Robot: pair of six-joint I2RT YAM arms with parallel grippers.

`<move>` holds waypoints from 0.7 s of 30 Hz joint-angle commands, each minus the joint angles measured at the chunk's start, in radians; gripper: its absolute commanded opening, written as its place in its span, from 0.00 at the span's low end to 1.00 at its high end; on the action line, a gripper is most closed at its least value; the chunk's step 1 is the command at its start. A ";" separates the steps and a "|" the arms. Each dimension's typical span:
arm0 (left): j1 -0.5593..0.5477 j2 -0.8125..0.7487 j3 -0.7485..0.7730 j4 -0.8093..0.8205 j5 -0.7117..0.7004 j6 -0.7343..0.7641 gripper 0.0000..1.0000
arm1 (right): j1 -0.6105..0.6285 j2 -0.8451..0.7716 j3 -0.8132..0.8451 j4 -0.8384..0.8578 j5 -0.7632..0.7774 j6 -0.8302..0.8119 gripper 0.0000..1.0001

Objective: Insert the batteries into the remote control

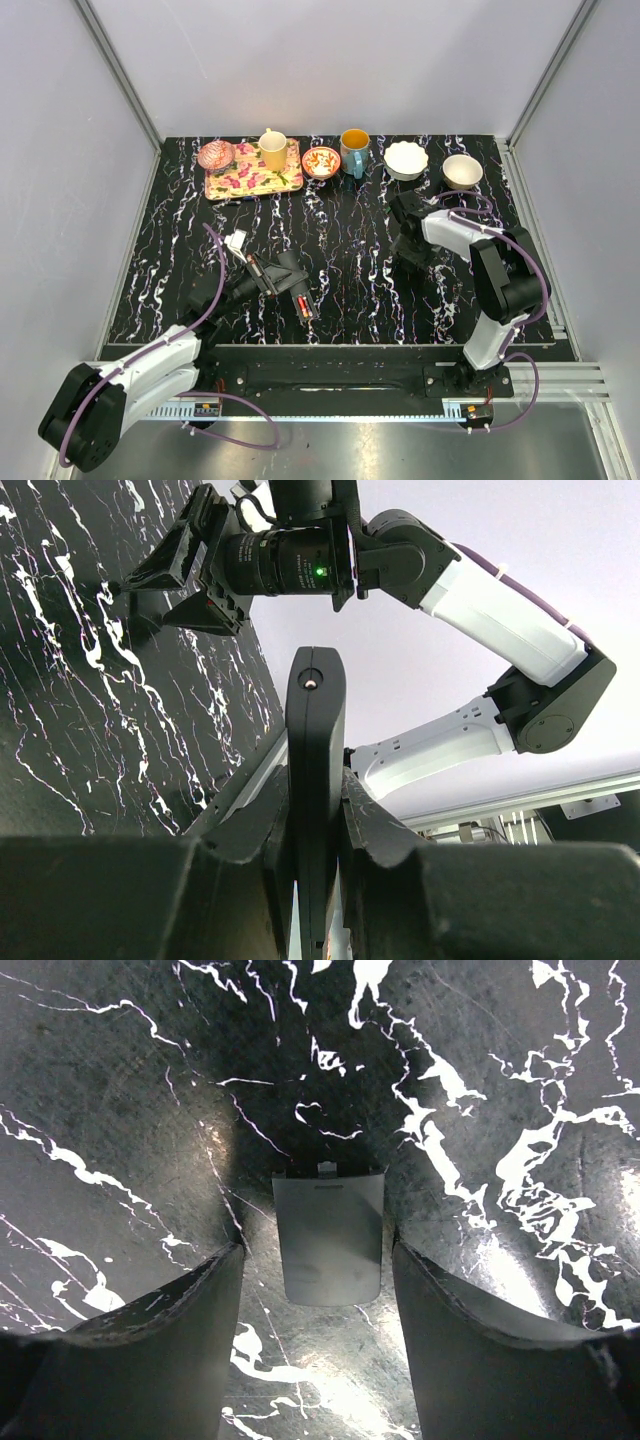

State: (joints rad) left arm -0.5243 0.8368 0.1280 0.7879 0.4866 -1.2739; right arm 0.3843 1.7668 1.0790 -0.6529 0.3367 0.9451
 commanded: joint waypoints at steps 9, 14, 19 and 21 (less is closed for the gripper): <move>0.003 0.031 0.012 0.089 0.020 0.010 0.00 | -0.028 0.046 -0.047 0.042 -0.027 -0.072 0.57; 0.001 0.030 0.009 0.096 0.018 0.007 0.00 | -0.030 0.043 -0.054 0.047 -0.060 -0.112 0.41; 0.003 0.018 0.002 0.086 0.014 0.005 0.00 | -0.030 0.060 -0.034 0.033 -0.129 -0.215 0.31; 0.003 0.010 -0.001 0.082 0.012 0.007 0.00 | -0.028 0.072 -0.027 0.027 -0.172 -0.283 0.27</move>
State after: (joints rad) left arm -0.5243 0.8665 0.1280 0.8062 0.4900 -1.2743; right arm 0.3569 1.7679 1.0733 -0.6056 0.2684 0.7937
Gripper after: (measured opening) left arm 0.220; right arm 0.448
